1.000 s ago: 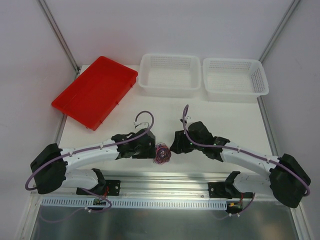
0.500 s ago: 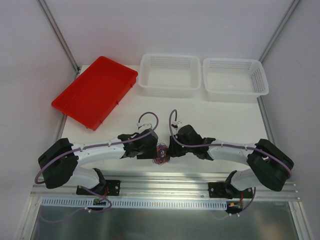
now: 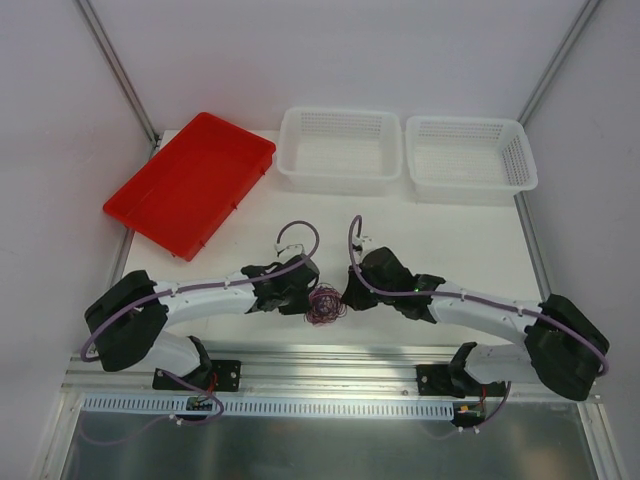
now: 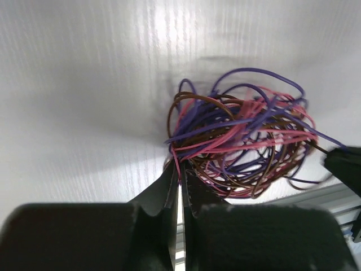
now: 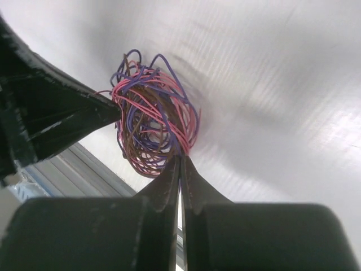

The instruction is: Untangle the cables

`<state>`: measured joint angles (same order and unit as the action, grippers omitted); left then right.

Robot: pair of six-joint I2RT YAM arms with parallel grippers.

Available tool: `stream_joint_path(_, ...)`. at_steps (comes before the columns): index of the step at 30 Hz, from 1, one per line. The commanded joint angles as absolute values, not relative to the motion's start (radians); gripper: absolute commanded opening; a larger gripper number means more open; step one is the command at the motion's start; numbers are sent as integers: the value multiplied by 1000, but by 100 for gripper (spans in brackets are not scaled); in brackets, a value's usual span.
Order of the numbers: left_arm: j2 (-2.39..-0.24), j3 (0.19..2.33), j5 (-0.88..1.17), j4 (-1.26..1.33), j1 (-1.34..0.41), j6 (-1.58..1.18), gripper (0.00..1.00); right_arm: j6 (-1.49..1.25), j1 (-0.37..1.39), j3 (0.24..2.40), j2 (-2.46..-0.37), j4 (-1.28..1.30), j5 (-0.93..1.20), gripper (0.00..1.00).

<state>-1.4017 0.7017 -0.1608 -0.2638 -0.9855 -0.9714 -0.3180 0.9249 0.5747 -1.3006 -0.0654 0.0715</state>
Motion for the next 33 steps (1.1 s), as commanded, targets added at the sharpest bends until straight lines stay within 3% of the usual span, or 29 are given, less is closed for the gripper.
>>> stream_joint_path(1, -1411, 715, -210, -273, -945, -963, 0, -270, 931, 653, -1175, 99, -95, 1)
stream_joint_path(9, -1309, 718, -204, -276, -803, -881, 0, -155, 901, 837, -964, 420, -350, 1)
stream_joint_path(18, -1143, 785, -189, -302, -699, -815, 0, -86, 781, 1046, -914, 528, -308, 1)
stream_joint_path(23, -1025, 706, -222, -305, -699, -842, 0, -127, 741, 988, -897, 509, -299, 1)
stream_joint_path(26, -1025, 640, -201, -302, -699, -864, 0, -195, 727, 875, -907, 479, -290, 22)
stream_joint_path(27, -1032, 631, -184, -301, -698, -868, 0, -212, 723, 849, -919, 460, -269, 35)
stream_joint_path(28, -1046, 615, -170, -296, -699, -870, 0, -241, 724, 804, -929, 450, -256, 41)
stream_joint_path(30, -1089, 604, -135, -287, -699, -867, 0, -253, 723, 781, -962, 428, -210, 48)
stream_joint_path(33, -1121, 584, -94, -246, -701, -858, 0, -256, 726, 772, -988, 399, -140, 49)
